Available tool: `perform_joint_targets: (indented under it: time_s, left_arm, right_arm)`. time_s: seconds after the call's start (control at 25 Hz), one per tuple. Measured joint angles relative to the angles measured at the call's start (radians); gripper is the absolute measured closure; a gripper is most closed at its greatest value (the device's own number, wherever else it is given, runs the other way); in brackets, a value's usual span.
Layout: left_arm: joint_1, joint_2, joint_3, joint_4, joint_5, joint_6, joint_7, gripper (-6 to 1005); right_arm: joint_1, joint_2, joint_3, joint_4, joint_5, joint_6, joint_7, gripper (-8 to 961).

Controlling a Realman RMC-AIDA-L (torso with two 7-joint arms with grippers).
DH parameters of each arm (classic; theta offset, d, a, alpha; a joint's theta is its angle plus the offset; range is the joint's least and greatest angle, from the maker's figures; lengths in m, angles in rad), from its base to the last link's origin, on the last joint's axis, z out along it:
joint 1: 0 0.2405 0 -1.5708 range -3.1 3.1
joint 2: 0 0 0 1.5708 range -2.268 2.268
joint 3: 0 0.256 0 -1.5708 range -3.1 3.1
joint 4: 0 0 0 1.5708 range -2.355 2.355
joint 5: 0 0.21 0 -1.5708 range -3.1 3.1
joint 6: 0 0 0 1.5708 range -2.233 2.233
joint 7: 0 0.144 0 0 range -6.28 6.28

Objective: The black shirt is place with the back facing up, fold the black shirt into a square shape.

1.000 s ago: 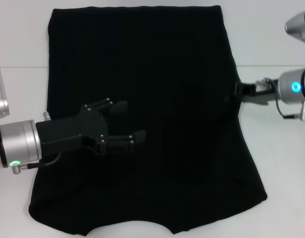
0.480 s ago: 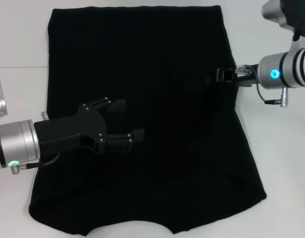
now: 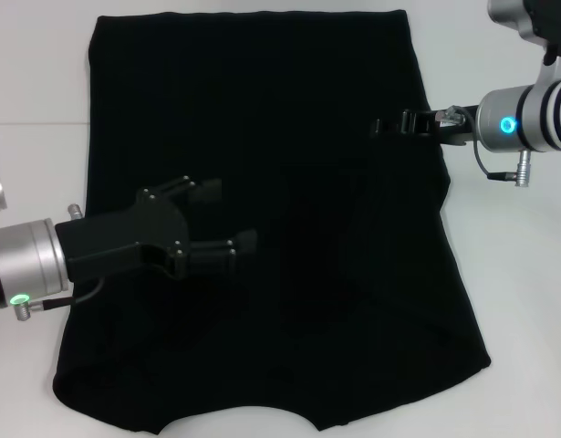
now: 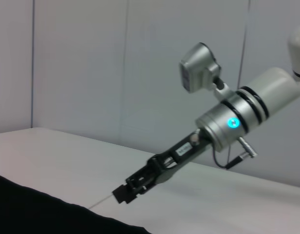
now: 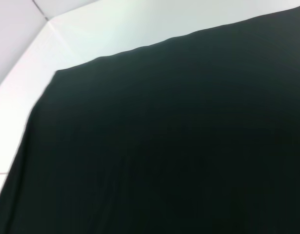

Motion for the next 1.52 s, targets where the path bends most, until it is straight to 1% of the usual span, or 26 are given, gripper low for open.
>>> perform_joint_targets:
  time_s: [0.04,0.08,0.16,0.2,0.28,0.32,0.36,0.44,0.52,0.6,0.76,0.88,1.0,1.12,1.28,1.52]
  left_arm:
    - [0.000,0.000,0.000,0.000,0.000,0.000,0.000,62]
    - [0.000,0.002,-0.008,0.000,0.000,0.007,-0.009,62]
    - [0.001,0.009,-0.025,0.004,0.000,0.034,-0.033,62]
    - [0.002,0.012,-0.033,0.005,0.000,0.049,-0.044,62]
    - [0.004,0.026,-0.072,0.009,0.003,0.110,-0.082,62]
    - [0.004,0.026,-0.072,0.009,0.003,0.110,-0.082,62]
    - [0.010,0.038,-0.108,0.019,0.008,0.158,-0.126,62]
    - [0.025,0.044,-0.120,0.043,0.017,0.184,-0.174,62]
    - [0.048,0.046,-0.125,0.086,0.043,0.195,-0.220,62]
    - [0.071,0.043,-0.131,0.136,0.079,0.199,-0.253,62]
    - [0.127,0.031,-0.151,0.238,0.158,0.202,-0.278,63]
    - [0.153,0.028,-0.182,0.280,0.230,0.202,-0.264,63]
    - [0.171,0.026,-0.190,0.309,0.315,0.202,-0.239,63]
    - [0.181,0.021,-0.191,0.326,0.372,0.197,-0.214,63]
    - [0.183,0.019,-0.195,0.330,0.410,0.193,-0.219,63]
    - [0.173,0.026,-0.217,0.336,0.436,0.201,-0.335,63]
  right_arm:
    - [0.000,0.000,0.000,0.000,0.000,0.000,0.000,506]
    - [-0.009,-0.002,0.000,-0.008,0.021,-0.026,-0.017,484]
    - [-0.037,-0.006,0.001,-0.024,0.088,-0.089,-0.081,409]
    - [-0.059,-0.007,0.001,-0.035,0.135,-0.124,-0.131,371]
    - [-0.096,-0.007,0.002,-0.048,0.214,-0.182,-0.216,296]
    - [-0.116,-0.008,0.002,-0.051,0.252,-0.210,-0.263,258]
    - [-0.131,-0.008,0.002,-0.053,0.285,-0.237,-0.310,256]
    - [-0.154,-0.008,0.002,-0.054,0.332,-0.282,-0.391,253]
    - [-0.170,-0.007,0.001,-0.054,0.354,-0.319,-0.460,249]
    - [-0.175,-0.001,-0.001,-0.054,0.355,-0.340,-0.506,202]
    - [-0.174,0.004,-0.004,-0.046,0.352,-0.324,-0.522,107]
    - [-0.169,0.009,-0.005,-0.045,0.354,-0.321,-0.523,98]
    - [-0.163,0.021,-0.007,-0.051,0.354,-0.318,-0.525,93]
    - [-0.156,0.027,-0.007,-0.050,0.354,-0.306,-0.525,95]
    - [-0.150,0.031,-0.007,-0.049,0.356,-0.303,-0.521,99]
    - [-0.146,0.035,-0.003,-0.052,0.357,-0.303,-0.518,101]
